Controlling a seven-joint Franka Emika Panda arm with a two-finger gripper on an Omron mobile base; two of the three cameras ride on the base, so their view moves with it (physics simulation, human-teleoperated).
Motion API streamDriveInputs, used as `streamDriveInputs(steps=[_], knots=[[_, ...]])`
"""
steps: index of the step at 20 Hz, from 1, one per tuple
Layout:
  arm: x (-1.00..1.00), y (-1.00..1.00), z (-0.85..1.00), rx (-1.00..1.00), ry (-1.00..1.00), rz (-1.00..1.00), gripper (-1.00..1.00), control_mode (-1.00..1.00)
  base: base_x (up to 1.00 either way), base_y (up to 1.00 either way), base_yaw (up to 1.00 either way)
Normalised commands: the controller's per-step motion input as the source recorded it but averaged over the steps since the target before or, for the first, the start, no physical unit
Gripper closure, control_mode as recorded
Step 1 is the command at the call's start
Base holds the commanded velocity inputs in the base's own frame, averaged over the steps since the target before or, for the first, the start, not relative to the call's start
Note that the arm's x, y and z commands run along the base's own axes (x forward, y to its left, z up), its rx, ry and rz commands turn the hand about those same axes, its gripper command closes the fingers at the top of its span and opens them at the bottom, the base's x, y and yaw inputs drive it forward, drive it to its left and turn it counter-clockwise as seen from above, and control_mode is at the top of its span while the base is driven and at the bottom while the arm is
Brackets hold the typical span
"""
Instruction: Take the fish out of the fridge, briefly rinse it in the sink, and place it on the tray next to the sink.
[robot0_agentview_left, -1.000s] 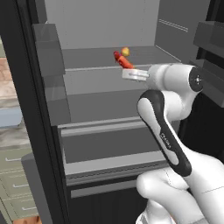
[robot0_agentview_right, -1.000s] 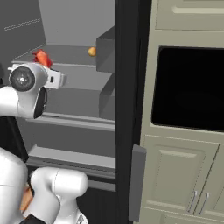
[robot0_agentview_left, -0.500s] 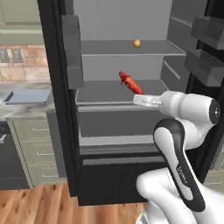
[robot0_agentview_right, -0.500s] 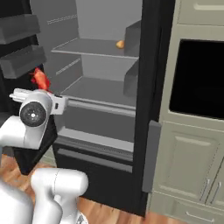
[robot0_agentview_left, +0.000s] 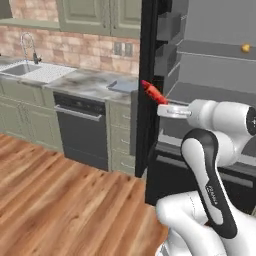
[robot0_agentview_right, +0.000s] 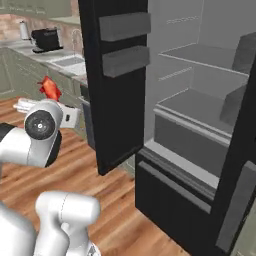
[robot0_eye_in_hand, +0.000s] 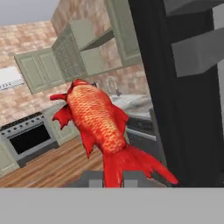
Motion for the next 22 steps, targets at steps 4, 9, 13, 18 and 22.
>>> streamDriveInputs(steps=[4,9,13,18,22], knots=[[0.00,0.00,0.00,0.00,0.00,0.00,1.00,1.00,-0.09,0.31,0.94],[0.00,0.00,0.00,0.00,0.00,0.00,1.00,1.00,-0.09,0.45,0.82],[0.00,0.00,0.00,0.00,0.00,0.00,1.00,1.00,0.91,0.54,0.17],[0.00,0.00,0.00,0.00,0.00,0.00,1.00,1.00,1.00,0.04,-0.28],[0.00,0.00,0.00,0.00,0.00,0.00,1.00,1.00,1.00,0.00,-0.46]])
